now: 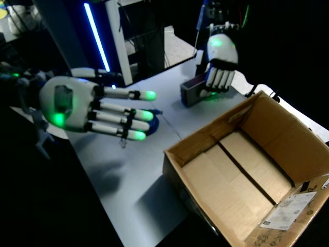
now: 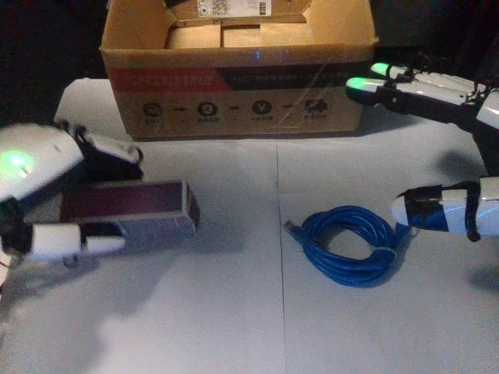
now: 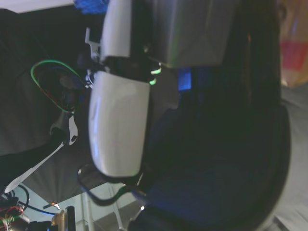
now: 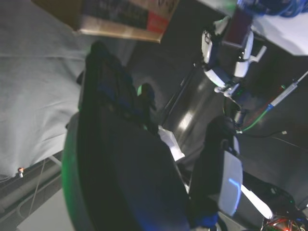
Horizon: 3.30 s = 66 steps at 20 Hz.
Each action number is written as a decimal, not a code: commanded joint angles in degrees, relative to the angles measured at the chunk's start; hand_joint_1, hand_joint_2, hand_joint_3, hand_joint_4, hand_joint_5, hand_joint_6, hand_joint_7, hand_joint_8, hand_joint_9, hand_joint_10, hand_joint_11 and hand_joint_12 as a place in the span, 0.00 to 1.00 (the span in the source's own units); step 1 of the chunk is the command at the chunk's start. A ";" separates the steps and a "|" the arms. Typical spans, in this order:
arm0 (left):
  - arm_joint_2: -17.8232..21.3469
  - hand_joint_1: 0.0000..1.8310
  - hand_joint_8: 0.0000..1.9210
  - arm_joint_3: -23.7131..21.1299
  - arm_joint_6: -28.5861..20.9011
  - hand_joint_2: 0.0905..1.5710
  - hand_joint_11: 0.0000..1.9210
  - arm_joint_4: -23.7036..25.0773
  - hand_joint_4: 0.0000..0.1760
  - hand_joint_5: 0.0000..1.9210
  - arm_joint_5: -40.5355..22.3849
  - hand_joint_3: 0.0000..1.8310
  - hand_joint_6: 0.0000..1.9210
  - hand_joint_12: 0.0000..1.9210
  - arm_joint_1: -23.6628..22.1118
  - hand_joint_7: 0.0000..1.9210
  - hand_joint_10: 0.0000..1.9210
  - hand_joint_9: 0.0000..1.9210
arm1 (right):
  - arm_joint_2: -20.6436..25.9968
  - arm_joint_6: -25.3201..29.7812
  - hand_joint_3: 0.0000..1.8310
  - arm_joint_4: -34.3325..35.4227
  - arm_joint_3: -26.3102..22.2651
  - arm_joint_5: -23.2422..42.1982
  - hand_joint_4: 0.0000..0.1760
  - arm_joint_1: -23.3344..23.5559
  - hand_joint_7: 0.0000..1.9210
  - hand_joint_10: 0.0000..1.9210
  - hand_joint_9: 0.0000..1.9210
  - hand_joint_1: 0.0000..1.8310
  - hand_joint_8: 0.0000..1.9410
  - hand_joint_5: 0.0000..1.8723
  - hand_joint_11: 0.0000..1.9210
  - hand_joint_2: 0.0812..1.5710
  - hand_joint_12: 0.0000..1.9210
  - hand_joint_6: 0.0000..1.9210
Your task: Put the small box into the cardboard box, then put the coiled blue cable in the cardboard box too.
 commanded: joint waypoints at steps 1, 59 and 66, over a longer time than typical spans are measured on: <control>1.46 0.75 0.57 -0.09 -1.39 0.70 0.42 0.32 0.00 0.51 -11.14 0.00 0.40 0.78 -0.84 0.45 0.68 0.49 | -0.02 0.22 0.00 1.04 -0.05 7.05 1.00 0.63 0.00 0.00 0.00 0.26 0.00 0.06 0.00 0.68 0.00 0.00; 6.67 0.33 0.00 -3.62 2.26 0.46 0.00 -2.19 1.00 0.00 -11.93 0.00 0.00 0.00 0.17 0.00 0.00 0.00 | -8.22 4.51 0.00 -6.67 3.74 -2.43 1.00 -0.12 0.00 0.00 0.00 0.42 0.00 0.00 0.00 0.45 0.00 0.00; 5.76 0.32 0.00 -3.62 2.07 0.46 0.00 -2.44 1.00 0.00 -11.91 0.00 0.00 0.00 0.39 0.00 0.00 0.00 | -10.64 4.51 0.01 -10.20 5.81 -9.30 1.00 0.72 0.00 0.00 0.00 0.43 0.00 0.00 0.00 0.49 0.00 0.00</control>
